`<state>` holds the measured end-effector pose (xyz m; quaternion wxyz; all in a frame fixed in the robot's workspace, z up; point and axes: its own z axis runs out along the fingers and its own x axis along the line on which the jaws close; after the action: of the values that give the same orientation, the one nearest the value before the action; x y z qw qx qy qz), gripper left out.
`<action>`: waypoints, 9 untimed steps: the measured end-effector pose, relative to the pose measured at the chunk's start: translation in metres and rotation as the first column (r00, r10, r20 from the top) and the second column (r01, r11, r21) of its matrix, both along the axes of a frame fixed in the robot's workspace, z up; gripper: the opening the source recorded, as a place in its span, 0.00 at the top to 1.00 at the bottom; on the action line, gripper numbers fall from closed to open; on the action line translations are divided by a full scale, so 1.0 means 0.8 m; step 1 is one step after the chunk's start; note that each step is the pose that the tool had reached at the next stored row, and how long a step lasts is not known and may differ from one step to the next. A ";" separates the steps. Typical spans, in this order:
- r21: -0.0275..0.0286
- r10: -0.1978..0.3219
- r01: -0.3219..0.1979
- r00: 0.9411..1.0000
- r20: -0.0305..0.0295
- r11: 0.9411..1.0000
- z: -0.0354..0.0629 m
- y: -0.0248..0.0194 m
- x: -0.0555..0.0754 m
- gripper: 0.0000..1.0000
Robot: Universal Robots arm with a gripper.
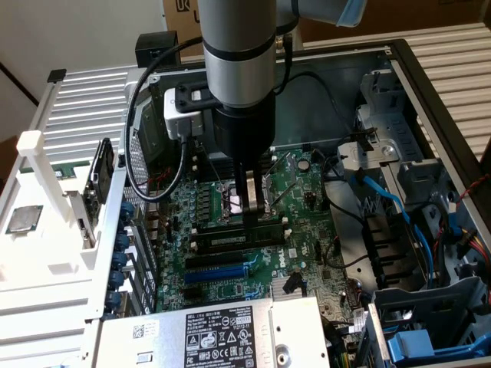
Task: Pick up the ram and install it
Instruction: 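Insert the ram into the slot, then press down the ram until it locks into place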
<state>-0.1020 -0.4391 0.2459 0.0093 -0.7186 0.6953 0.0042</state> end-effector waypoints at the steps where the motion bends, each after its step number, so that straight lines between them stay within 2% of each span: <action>1: 0.000 0.000 0.000 1.000 0.000 1.000 0.000 0.0000 0.000 0.80; 9: 0.000 0.000 0.000 1.000 0.000 1.000 0.000 0.0000 0.000 0.80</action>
<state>-0.1020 -0.4392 0.2460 0.0092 -0.7186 0.6953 0.0042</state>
